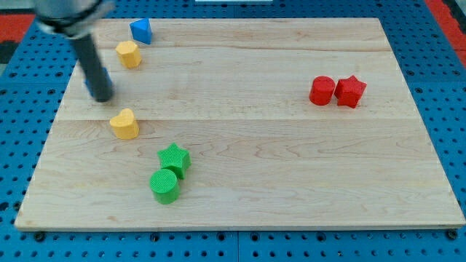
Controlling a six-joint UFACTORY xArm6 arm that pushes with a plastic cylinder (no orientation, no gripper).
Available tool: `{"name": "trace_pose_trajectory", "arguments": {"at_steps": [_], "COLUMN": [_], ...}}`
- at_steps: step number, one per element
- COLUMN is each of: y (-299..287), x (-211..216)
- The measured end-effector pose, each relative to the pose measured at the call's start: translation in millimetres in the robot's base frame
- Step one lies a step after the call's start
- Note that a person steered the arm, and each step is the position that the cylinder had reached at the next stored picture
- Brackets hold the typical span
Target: Place the yellow heart to the bottom left of red circle
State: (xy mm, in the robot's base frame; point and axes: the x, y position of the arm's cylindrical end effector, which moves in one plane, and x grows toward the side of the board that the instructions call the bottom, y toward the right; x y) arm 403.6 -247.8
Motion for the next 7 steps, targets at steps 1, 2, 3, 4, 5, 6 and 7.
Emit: {"name": "trace_pose_trajectory", "arguments": {"at_steps": [1, 2, 3, 4, 5, 6, 7], "y": [21, 115, 138, 124, 212, 293, 268], "x": [53, 62, 47, 28, 68, 85, 54]}}
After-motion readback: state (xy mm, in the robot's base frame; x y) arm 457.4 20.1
